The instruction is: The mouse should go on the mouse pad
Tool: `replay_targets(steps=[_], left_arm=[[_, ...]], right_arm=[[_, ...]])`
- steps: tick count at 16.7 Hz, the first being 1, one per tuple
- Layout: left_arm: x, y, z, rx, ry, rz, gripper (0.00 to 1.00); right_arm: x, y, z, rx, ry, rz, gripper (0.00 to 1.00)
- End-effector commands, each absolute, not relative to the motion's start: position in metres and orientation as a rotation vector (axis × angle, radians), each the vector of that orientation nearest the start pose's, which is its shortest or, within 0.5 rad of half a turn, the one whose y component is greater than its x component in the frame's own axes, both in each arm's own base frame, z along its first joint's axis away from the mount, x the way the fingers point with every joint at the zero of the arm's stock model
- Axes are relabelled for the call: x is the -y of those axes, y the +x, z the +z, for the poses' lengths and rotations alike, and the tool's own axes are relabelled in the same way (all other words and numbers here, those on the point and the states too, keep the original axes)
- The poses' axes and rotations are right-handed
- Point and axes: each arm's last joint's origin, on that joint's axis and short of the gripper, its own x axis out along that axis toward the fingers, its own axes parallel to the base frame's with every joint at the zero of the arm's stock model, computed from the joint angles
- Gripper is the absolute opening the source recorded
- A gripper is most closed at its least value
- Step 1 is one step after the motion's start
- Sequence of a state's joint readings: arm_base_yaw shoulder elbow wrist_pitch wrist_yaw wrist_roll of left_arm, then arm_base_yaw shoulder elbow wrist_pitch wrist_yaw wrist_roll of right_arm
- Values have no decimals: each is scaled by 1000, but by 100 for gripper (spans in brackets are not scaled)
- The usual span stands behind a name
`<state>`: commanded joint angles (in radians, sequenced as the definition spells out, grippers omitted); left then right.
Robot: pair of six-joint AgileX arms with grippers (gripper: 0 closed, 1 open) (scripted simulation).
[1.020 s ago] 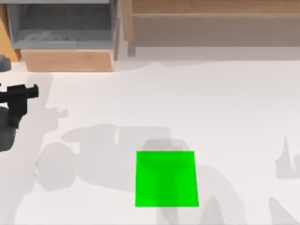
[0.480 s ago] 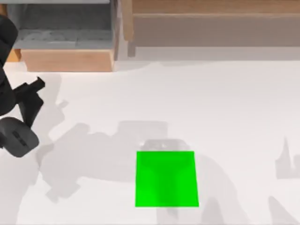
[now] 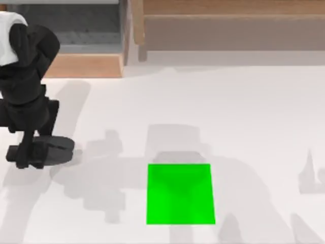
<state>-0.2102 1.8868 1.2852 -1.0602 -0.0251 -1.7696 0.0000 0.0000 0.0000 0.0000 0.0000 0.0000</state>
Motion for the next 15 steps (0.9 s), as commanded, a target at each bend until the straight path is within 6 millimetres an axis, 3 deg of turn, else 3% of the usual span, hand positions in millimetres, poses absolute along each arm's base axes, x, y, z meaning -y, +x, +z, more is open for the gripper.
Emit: replay_targets(steps=[8,15], left_arm=[[141,327,157,-753,-1625,1807,0],[213,308,165,-340,-1943,2075,0]], right_arm=[[1,106,160,0,0,0,100],[1,106,160,0,0,0,100]])
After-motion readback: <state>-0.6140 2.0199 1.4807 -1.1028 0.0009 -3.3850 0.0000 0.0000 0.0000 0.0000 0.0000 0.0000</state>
